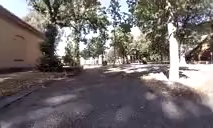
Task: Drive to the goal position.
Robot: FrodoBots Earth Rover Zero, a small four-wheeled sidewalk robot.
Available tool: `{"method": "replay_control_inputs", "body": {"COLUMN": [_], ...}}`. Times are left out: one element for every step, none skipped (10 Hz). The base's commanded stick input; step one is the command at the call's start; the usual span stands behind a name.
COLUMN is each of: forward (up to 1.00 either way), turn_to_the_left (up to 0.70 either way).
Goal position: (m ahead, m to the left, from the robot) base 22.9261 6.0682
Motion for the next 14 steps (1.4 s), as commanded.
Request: {"method": "replay_control_inputs", "body": {"forward": [0.7,0.7,0.7,0.7,0.7,0.7,0.7,0.7,0.7,0.7,0.7,0.7,0.7,0.7], "turn_to_the_left": [0.0,0.0,0.0,0.0,0.0,0.0,0.0,0.0,0.0,0.0,0.0,0.0,0.0,0.0]}}
